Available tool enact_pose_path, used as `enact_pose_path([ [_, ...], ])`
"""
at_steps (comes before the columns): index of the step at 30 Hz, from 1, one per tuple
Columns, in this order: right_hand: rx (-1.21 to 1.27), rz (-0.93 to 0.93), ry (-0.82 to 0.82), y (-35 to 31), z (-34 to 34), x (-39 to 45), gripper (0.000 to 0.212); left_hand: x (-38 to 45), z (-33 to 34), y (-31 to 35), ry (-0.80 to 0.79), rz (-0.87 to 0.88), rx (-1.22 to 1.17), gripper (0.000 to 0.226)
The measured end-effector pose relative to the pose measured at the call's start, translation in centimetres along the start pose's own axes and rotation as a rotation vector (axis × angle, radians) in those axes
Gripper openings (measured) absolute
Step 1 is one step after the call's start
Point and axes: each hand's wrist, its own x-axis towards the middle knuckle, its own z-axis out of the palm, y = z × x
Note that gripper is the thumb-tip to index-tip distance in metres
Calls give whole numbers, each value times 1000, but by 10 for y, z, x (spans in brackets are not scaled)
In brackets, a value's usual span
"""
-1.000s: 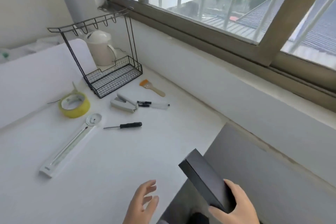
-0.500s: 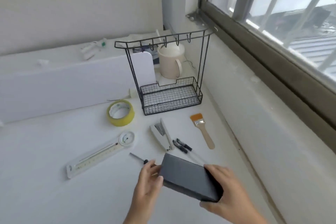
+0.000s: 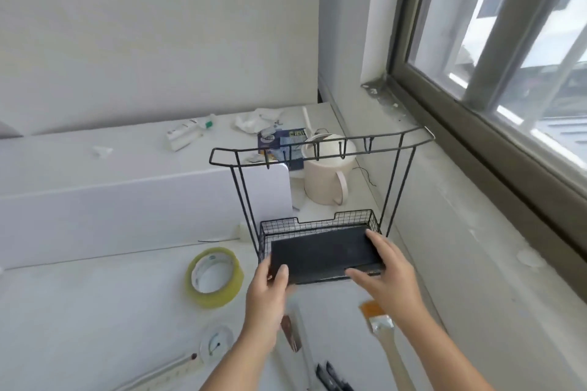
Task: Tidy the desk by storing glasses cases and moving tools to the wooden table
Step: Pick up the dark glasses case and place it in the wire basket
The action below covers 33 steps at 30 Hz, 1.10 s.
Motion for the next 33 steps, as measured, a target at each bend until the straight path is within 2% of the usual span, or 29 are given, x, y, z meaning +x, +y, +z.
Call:
enact_pose_path([
  [2, -29, 35, -29, 8, 8, 28, 67, 33, 6, -2, 26, 47, 267, 29],
  [4, -80, 81, -55, 18, 17, 48, 67, 57, 14, -4, 12, 31, 434, 37],
  [9, -253, 165, -106, 37, 35, 77, 63, 96, 25, -13, -22, 33, 593, 28],
  [13, -462, 198, -165, 44, 45, 84, 42, 113, 26, -22, -38, 14, 810, 27],
  [16, -463, 229, -172, 48, 48, 89, 39, 115, 27, -25, -28, 37, 826, 24],
  [20, -368, 280, -173, 47, 44, 94, 46, 119, 26, -29, -41, 46, 823, 23],
  [26, -318, 296, -146, 49, 45, 99, 48, 117, 25, -35, 8, -8, 867, 33],
  [33, -441, 216, -123, 54, 53, 98, 38, 113, 28, -38, 34, -12, 989, 34],
])
